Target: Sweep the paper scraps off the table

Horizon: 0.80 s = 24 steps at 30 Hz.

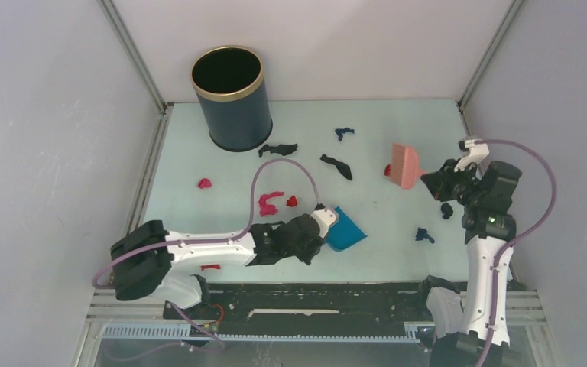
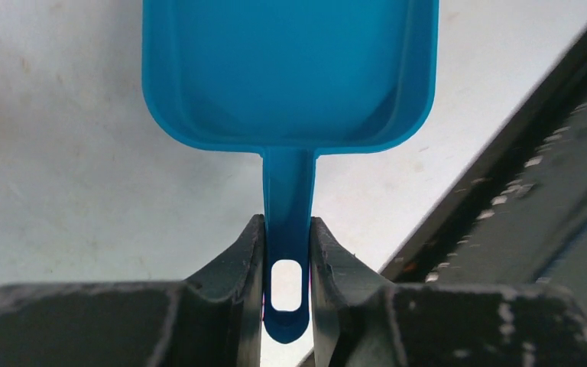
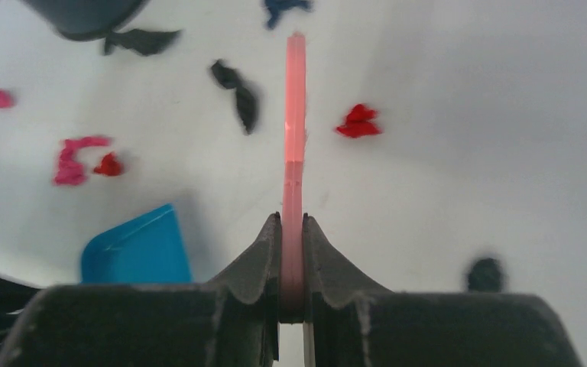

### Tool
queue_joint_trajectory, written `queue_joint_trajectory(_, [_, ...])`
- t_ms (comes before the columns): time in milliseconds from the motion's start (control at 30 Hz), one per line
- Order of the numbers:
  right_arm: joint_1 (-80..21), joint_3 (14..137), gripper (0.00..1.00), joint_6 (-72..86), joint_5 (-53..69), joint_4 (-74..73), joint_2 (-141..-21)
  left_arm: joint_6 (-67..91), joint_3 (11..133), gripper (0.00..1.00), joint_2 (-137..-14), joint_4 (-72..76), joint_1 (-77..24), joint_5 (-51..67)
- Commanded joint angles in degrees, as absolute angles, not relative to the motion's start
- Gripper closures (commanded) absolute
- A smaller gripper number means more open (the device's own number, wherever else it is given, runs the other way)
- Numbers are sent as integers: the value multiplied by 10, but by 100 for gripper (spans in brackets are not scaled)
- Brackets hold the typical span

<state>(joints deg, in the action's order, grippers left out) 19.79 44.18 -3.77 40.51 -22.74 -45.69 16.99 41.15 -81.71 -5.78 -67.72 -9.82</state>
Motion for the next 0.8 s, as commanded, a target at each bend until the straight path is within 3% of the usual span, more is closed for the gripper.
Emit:
queue_joint_trajectory(0, [210, 598, 100, -176, 276, -393, -480, 190, 518, 93, -787, -154, -693, -56])
queue_joint_trajectory(100, [210, 676, 100, -260, 157, -484, -502, 160, 579, 94, -782, -234, -705, -86])
queue_joint_trajectory(267, [237, 663, 100, -318, -15, -529, -526, 151, 595, 95, -775, -320, -706, -102])
queue_joint_trajectory(567, [286, 530, 100, -380, -116, -477, -528, 153, 622, 98, -796, -359, -706, -96])
queue_joint_trajectory(767, [216, 525, 100, -349, -101, -532, -576, 129, 633, 96, -880, -355, -706, -83])
